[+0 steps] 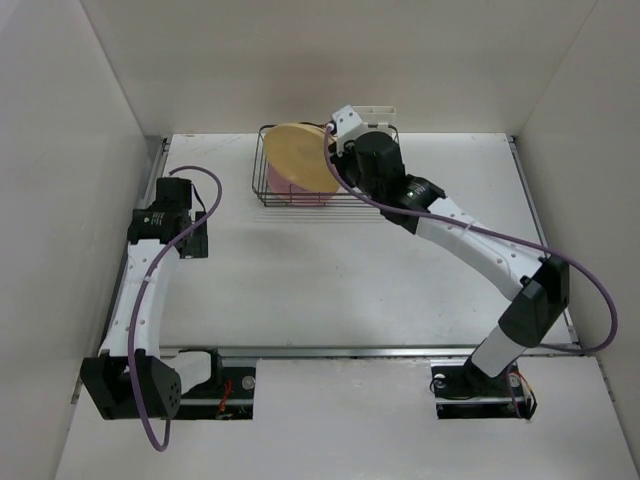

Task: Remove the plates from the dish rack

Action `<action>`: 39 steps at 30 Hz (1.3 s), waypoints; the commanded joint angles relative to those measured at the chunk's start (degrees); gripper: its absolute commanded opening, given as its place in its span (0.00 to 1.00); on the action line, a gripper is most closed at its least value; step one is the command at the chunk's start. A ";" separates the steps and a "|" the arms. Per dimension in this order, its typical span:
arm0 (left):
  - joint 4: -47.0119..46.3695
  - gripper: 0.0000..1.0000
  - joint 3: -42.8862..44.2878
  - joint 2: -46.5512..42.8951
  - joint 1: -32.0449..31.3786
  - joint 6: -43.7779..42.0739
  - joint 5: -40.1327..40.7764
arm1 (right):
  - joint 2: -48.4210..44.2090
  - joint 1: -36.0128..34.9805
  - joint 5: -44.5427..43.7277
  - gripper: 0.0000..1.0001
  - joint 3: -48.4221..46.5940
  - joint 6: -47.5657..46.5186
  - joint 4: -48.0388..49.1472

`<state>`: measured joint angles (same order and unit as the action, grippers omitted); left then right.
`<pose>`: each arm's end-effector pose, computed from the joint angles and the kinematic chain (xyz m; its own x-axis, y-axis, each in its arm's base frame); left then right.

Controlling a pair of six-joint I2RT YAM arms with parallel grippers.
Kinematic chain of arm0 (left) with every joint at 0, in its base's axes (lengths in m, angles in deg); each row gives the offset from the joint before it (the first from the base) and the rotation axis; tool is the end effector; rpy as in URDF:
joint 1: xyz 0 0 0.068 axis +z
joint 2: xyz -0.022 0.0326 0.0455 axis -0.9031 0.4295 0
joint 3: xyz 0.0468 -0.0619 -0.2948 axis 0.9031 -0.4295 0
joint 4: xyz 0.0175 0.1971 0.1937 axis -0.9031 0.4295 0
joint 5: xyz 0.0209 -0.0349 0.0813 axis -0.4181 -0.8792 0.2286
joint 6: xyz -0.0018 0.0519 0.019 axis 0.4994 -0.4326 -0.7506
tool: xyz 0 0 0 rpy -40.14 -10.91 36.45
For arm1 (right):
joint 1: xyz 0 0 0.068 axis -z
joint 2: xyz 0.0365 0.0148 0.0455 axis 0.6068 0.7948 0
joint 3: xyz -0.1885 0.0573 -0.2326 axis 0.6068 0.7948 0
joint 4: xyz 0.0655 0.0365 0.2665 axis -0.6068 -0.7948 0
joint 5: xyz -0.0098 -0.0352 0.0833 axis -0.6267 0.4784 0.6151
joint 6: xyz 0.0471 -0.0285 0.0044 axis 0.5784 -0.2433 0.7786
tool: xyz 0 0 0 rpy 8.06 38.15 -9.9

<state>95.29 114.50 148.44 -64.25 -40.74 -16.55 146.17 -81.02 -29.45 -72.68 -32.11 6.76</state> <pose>0.2244 0.0159 0.3544 -0.8073 0.0575 -0.5873 -0.1894 0.9174 0.3501 0.3083 0.2760 0.4289 -0.1063 -0.3391 -0.9347 -0.4302 0.8632 -0.2642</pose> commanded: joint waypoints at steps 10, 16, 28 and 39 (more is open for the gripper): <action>-0.48 1.00 6.02 3.54 -0.40 1.40 1.78 | 11.91 -1.52 50.00 0.00 12.94 17.06 -6.93; 0.13 1.00 5.50 3.02 -0.40 1.92 1.78 | 18.67 -1.52 51.14 0.15 10.67 19.18 -6.48; 0.66 1.00 6.11 2.40 -0.40 1.92 2.84 | 9.81 -1.52 39.21 0.72 0.14 18.48 -14.65; 0.66 1.00 7.34 3.54 -0.93 -0.54 5.12 | 19.45 5.16 17.32 0.92 -27.36 11.62 -20.36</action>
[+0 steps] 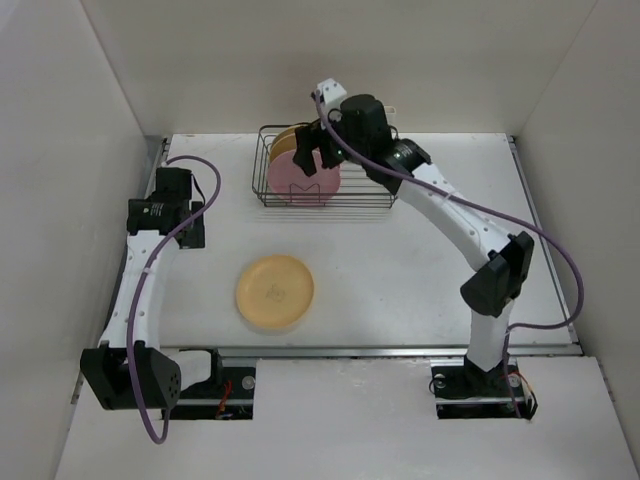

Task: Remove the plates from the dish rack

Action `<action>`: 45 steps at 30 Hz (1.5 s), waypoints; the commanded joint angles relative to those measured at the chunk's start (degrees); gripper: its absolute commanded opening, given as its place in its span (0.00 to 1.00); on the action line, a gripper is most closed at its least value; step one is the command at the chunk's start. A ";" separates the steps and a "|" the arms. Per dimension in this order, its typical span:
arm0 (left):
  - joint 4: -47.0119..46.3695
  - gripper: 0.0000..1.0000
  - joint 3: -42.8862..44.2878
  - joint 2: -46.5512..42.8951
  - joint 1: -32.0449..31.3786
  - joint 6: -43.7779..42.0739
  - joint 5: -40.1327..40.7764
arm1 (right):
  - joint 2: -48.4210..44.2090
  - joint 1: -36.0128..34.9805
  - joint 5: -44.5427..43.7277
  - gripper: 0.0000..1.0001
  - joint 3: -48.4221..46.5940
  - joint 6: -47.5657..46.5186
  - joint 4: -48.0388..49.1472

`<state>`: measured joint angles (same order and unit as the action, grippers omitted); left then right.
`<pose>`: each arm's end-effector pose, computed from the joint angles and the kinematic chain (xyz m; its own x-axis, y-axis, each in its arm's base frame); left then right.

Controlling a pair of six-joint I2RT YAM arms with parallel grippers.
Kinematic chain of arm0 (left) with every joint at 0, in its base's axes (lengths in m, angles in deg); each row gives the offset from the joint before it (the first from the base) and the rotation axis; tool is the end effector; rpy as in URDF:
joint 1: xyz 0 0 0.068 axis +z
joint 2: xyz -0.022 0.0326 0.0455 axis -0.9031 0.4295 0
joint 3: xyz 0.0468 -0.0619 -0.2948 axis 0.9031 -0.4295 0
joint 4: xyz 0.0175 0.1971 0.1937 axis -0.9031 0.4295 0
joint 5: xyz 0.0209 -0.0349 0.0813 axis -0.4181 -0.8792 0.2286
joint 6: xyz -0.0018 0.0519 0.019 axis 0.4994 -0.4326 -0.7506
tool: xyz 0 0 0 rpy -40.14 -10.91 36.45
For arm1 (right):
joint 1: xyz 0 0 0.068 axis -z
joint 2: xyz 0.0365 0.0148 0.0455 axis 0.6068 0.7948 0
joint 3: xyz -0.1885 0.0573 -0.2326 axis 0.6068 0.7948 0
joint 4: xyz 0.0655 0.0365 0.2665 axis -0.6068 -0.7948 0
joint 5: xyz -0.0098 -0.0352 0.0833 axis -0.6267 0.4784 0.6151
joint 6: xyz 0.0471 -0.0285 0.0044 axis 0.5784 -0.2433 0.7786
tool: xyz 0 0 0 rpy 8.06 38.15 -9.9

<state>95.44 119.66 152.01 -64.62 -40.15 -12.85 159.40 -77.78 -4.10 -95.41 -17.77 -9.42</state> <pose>0.2413 0.0166 0.3713 -0.7920 0.0517 -0.6084 -0.2371 0.8921 0.3845 0.3538 0.3055 0.4456 -0.3233 -0.1892 -0.9272 -0.6876 0.7202 0.0928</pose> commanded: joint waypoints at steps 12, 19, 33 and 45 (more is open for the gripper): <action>-0.55 1.00 1.66 4.11 -1.08 -0.51 5.91 | 18.89 3.25 -7.07 0.88 -11.42 -10.36 6.43; -0.55 1.00 1.13 5.33 -1.09 1.24 2.58 | 21.29 3.77 -11.75 0.59 -11.43 -10.36 8.19; 1.47 1.00 5.35 9.56 -1.62 1.25 -4.98 | 12.68 4.39 -24.04 0.00 -2.64 -21.34 16.71; 1.47 1.00 6.49 9.56 -1.62 1.77 -6.13 | 3.00 2.10 -33.17 0.00 5.71 -21.35 27.26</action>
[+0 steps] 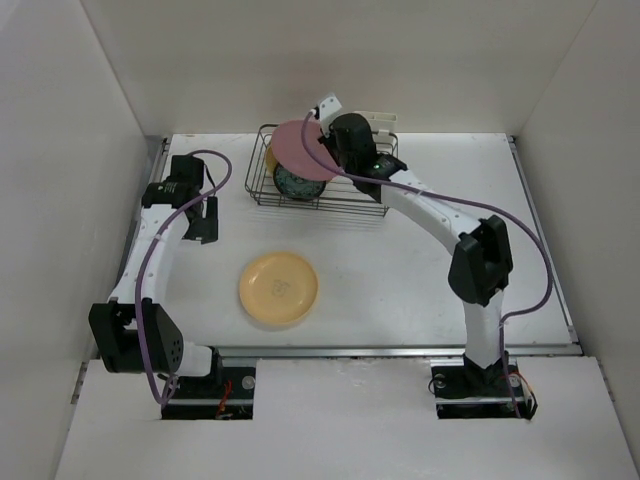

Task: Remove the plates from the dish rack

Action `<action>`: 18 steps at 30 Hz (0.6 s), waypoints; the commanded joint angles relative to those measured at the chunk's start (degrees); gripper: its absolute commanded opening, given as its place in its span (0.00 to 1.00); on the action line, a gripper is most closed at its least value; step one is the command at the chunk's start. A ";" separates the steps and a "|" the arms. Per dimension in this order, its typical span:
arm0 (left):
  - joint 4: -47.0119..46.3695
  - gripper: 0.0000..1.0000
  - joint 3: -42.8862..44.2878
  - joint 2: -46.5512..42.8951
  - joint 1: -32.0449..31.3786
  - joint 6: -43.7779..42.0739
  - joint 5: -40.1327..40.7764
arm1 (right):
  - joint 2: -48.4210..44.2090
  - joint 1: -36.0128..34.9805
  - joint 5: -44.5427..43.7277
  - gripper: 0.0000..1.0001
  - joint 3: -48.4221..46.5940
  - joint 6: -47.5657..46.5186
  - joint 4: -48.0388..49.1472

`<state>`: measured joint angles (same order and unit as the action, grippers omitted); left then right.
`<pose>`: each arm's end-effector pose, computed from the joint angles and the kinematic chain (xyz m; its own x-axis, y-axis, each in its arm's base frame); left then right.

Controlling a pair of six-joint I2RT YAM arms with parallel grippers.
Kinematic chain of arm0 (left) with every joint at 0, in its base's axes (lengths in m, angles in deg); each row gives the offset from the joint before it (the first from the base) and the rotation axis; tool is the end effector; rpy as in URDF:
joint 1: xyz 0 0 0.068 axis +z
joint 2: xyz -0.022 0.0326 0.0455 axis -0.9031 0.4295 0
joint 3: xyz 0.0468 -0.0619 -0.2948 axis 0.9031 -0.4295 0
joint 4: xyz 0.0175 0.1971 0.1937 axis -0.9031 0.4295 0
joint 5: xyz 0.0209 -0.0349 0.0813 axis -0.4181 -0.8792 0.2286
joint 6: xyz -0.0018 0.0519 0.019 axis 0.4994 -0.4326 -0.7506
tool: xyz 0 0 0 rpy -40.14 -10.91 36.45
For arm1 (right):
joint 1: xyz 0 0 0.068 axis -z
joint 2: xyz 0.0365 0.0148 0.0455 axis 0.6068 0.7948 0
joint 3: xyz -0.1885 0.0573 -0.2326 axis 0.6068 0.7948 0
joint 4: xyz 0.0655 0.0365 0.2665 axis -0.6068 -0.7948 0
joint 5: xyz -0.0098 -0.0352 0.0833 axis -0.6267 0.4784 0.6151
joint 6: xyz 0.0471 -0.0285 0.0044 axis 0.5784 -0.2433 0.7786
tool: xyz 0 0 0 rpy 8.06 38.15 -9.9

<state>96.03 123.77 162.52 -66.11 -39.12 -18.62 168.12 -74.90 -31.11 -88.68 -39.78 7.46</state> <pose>0.2896 0.0056 0.3478 -0.8534 0.0595 -0.5178 -0.1309 0.9372 0.3234 0.4231 0.3072 0.3615 -0.1676 -0.4946 -0.8528 -0.3554 0.8372 -0.4157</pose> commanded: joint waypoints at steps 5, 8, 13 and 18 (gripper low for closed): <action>0.88 1.00 2.38 -0.95 -0.65 0.75 0.16 | -9.23 -2.54 -11.27 0.00 0.82 1.18 11.36; 0.88 1.00 2.38 -0.95 -0.66 0.75 0.78 | -10.90 -3.85 -3.68 0.00 -0.13 4.16 2.37; 0.88 1.00 2.90 -1.48 -0.66 1.80 1.84 | -10.38 -3.86 32.00 0.00 -0.77 9.27 -19.30; 0.88 1.00 3.43 -2.00 -0.66 2.86 -1.24 | -9.86 -5.00 47.32 0.00 9.60 12.79 -19.85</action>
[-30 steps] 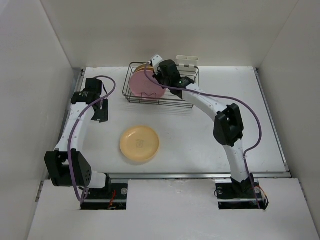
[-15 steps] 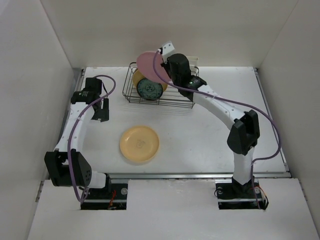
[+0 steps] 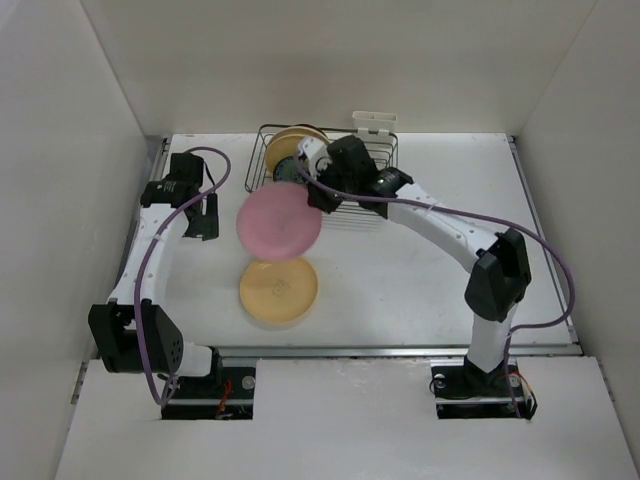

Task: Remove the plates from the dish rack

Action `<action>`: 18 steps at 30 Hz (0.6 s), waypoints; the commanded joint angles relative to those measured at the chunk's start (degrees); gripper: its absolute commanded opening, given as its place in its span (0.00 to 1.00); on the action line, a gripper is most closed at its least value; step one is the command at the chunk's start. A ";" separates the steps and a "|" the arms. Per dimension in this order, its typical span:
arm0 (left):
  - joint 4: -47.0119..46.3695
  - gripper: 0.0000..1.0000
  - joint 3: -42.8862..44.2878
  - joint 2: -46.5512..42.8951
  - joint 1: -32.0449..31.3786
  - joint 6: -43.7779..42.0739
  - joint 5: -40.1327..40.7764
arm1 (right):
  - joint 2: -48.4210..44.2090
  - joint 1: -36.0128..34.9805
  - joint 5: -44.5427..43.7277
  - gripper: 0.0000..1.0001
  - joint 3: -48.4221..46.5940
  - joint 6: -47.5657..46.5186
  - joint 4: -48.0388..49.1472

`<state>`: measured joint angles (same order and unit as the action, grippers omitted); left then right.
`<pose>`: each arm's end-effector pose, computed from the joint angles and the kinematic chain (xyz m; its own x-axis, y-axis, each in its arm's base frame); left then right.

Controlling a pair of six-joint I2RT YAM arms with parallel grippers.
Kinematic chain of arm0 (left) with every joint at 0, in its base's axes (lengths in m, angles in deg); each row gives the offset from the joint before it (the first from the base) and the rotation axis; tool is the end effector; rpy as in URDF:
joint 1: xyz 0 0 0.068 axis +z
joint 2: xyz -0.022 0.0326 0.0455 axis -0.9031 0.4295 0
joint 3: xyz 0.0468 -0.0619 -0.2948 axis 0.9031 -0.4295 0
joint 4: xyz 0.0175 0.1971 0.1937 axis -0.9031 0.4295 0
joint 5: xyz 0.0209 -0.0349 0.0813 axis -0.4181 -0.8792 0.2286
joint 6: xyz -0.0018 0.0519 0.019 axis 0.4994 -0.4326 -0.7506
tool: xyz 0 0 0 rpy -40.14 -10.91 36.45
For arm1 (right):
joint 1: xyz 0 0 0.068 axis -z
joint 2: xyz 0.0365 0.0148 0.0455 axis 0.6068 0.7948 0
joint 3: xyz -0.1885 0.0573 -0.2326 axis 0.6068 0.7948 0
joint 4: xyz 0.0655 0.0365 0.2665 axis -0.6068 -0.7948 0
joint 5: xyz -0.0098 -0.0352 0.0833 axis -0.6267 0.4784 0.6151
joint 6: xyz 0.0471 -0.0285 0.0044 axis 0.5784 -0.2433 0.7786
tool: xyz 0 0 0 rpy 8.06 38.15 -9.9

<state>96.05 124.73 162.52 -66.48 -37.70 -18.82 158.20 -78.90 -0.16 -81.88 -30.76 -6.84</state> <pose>0.2905 0.0036 0.3532 -0.8409 0.0415 -0.5396 -0.1492 0.9407 0.3048 0.3452 0.3135 0.3746 -0.2610 -0.4426 -0.8579 -0.8066 0.5882 -0.0581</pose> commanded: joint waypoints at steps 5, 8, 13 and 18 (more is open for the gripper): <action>0.86 1.00 3.00 -1.48 -0.28 1.96 -2.09 | 5.06 -3.02 19.92 0.04 5.18 5.43 -7.05; 1.47 1.00 3.00 -0.95 -0.28 1.96 -2.10 | 7.62 -4.25 18.52 0.44 5.19 6.84 -7.05; 1.48 1.00 3.00 -1.48 -0.28 1.35 -2.10 | 5.79 -4.78 12.55 0.78 4.05 10.08 -7.66; 1.48 1.00 1.86 -2.01 -0.81 0.29 -2.10 | -6.05 -1.37 -8.66 0.89 9.04 21.75 0.23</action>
<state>96.49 125.56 162.50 -66.54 -36.67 -20.96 162.37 -83.38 5.48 -73.77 -17.62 -13.75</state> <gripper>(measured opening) 0.997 0.872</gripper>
